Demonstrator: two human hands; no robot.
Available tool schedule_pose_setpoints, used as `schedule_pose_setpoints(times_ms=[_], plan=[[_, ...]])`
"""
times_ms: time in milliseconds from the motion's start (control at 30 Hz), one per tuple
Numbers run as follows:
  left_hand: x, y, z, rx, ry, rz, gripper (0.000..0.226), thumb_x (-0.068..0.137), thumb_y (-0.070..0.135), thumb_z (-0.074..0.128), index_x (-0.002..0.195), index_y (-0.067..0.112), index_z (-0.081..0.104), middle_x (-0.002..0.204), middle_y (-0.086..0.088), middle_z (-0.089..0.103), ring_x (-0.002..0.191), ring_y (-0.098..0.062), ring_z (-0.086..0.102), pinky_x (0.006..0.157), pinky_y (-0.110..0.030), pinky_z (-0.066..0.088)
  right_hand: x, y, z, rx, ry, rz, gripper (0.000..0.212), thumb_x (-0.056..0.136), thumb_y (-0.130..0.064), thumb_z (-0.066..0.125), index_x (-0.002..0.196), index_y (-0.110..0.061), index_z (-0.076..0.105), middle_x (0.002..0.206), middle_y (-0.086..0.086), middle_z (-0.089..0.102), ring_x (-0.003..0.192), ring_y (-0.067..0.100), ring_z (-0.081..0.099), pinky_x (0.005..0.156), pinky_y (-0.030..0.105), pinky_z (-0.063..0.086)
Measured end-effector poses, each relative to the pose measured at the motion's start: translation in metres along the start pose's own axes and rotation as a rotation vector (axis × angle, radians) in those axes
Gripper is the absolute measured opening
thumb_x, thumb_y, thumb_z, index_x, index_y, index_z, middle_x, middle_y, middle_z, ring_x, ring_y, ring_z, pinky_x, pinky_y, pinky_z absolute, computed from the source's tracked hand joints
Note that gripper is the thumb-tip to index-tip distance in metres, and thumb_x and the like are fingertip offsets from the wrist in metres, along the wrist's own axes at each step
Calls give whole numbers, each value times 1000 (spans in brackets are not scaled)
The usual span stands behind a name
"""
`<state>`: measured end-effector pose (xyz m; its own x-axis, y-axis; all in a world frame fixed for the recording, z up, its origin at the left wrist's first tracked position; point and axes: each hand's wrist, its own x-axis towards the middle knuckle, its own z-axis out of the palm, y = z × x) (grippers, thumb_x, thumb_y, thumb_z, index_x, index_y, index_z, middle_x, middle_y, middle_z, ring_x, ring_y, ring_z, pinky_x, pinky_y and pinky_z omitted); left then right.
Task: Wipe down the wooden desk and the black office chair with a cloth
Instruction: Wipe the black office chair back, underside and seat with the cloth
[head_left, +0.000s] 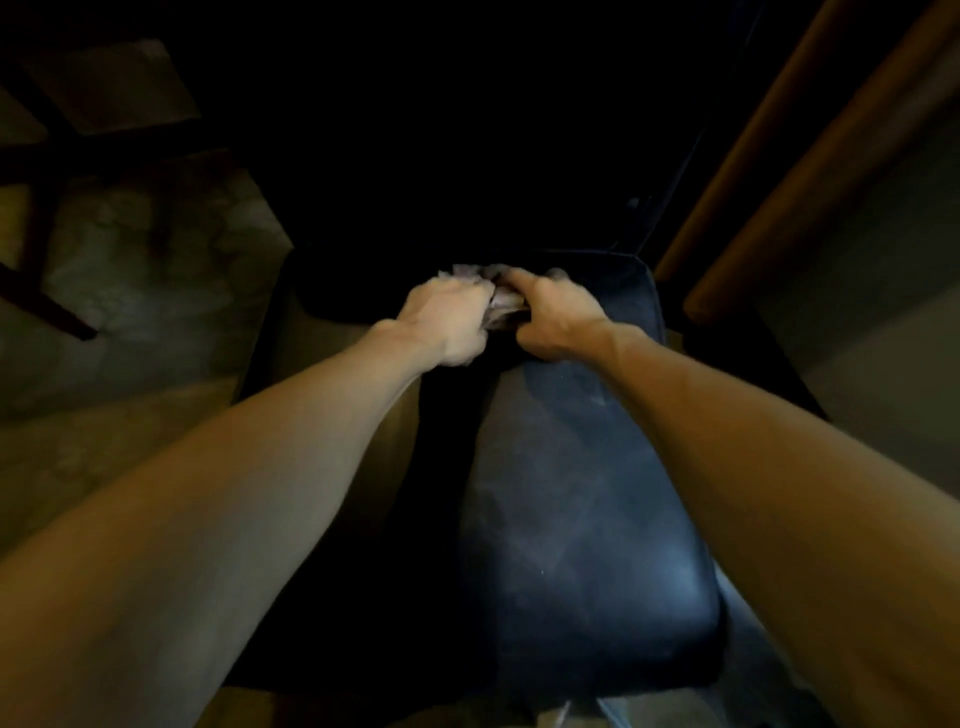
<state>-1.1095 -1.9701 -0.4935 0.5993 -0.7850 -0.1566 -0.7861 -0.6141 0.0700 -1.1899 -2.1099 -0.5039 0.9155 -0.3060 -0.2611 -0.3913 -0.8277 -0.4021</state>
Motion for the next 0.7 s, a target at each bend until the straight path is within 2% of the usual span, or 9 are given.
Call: schedule_pose_setpoints(times_ms=[67, 133, 200, 300, 500, 700], plan=[[-26, 7, 6, -30, -23, 23, 43, 90, 24, 64, 130, 11, 57, 143, -13, 57, 134, -34, 53, 106, -41, 46, -30, -4, 6, 1, 5, -28, 78, 77, -19, 66, 149, -38, 40, 125, 17, 60, 119, 44, 54, 97, 48, 53], [-57, 14, 12, -66, -53, 36, 51, 92, 25, 62, 139, 11, 54, 154, -11, 49, 145, -28, 42, 117, -41, 37, -64, -11, 14, -5, 5, -43, 81, 77, -18, 67, 150, -37, 39, 131, 12, 60, 125, 40, 50, 99, 47, 51], [-88, 21, 19, -105, -58, 38, 55, 92, 26, 61, 144, 11, 51, 160, -10, 43, 151, -24, 35, 122, -39, 31, -96, -19, 24, -21, -13, -33, 80, 78, -19, 67, 151, -35, 39, 135, 11, 59, 130, 37, 48, 104, 45, 48], [-131, 33, 27, -129, -72, 39, 59, 93, 28, 62, 149, 13, 48, 164, -7, 38, 153, -22, 31, 122, -35, 28, -138, -28, 37, -38, -40, -19, 79, 80, -21, 67, 152, -34, 38, 141, 11, 58, 135, 35, 46, 110, 43, 44], [-195, 50, 38, -116, -87, 47, 64, 94, 32, 61, 154, 16, 43, 167, -6, 32, 155, -20, 27, 126, -36, 25, -203, -43, 60, -40, -51, -7, 82, 80, -18, 65, 154, -35, 34, 146, 8, 54, 139, 32, 42, 115, 42, 38], [-249, 63, 47, -101, -83, 58, 65, 94, 32, 62, 154, 16, 43, 166, -5, 34, 155, -20, 28, 125, -36, 26, -258, -51, 81, -16, 8, -33, 83, 77, -19, 66, 152, -41, 36, 141, 7, 57, 132, 33, 48, 107, 40, 42]])
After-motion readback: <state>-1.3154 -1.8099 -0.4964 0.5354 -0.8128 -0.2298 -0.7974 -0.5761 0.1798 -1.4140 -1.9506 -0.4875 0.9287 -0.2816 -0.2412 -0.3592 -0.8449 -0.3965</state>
